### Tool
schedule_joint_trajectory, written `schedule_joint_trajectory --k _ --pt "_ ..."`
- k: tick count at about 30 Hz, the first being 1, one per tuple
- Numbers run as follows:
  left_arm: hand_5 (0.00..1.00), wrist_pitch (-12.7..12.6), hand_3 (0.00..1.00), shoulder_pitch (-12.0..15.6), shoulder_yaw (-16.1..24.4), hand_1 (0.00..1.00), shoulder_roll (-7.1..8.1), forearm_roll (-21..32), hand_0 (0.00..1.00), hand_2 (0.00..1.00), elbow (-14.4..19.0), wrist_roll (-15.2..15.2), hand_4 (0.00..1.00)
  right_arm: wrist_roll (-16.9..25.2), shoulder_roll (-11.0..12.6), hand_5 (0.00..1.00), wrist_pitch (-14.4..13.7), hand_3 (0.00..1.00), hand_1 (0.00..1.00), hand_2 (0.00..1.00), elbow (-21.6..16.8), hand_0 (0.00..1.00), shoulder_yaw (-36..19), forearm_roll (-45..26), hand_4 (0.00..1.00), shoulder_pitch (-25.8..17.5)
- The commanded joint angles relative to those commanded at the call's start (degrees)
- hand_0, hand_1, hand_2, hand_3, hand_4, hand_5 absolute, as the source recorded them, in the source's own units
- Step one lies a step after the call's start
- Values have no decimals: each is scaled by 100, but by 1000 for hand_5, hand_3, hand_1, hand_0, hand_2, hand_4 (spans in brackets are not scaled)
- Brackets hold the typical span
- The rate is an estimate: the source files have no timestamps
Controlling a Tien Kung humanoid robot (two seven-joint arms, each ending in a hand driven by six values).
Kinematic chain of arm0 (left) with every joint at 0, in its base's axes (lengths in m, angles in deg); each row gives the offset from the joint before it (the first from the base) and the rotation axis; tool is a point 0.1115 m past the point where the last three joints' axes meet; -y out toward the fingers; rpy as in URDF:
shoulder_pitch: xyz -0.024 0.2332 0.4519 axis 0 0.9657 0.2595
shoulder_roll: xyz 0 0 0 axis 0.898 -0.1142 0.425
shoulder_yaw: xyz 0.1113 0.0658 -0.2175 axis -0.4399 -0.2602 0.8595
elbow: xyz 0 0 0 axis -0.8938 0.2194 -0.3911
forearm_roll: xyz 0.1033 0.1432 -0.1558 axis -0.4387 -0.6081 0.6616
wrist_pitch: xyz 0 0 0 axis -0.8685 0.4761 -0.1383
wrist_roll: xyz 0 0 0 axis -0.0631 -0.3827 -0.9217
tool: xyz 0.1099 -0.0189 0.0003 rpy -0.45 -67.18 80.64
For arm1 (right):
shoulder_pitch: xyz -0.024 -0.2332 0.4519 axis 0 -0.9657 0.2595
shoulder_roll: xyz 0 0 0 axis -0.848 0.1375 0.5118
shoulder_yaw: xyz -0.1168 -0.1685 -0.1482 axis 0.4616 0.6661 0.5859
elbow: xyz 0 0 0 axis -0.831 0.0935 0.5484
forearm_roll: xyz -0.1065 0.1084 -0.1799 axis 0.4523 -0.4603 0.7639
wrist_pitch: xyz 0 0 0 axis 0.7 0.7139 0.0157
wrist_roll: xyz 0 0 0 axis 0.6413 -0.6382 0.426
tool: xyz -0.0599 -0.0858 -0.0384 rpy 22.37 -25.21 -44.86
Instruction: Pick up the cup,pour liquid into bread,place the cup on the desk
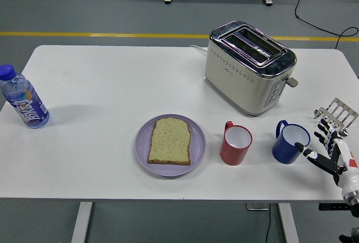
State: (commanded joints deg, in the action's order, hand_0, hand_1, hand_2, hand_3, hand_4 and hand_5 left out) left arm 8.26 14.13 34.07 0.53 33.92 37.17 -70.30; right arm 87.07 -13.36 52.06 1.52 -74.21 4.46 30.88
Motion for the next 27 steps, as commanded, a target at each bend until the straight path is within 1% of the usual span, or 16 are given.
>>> schedule_joint_trajectory --k 14,27 --pt "998 10 611 -1 -28 756 8 37 690 773 3 12 396 21 47 267 20 998 895 967 -36 998 137 42 998 -16" --pt "998 12 611 3 -32 756 8 33 690 773 8 8 396 135 -30 246 -111 998 889 962 200 998 244 55 998 102"
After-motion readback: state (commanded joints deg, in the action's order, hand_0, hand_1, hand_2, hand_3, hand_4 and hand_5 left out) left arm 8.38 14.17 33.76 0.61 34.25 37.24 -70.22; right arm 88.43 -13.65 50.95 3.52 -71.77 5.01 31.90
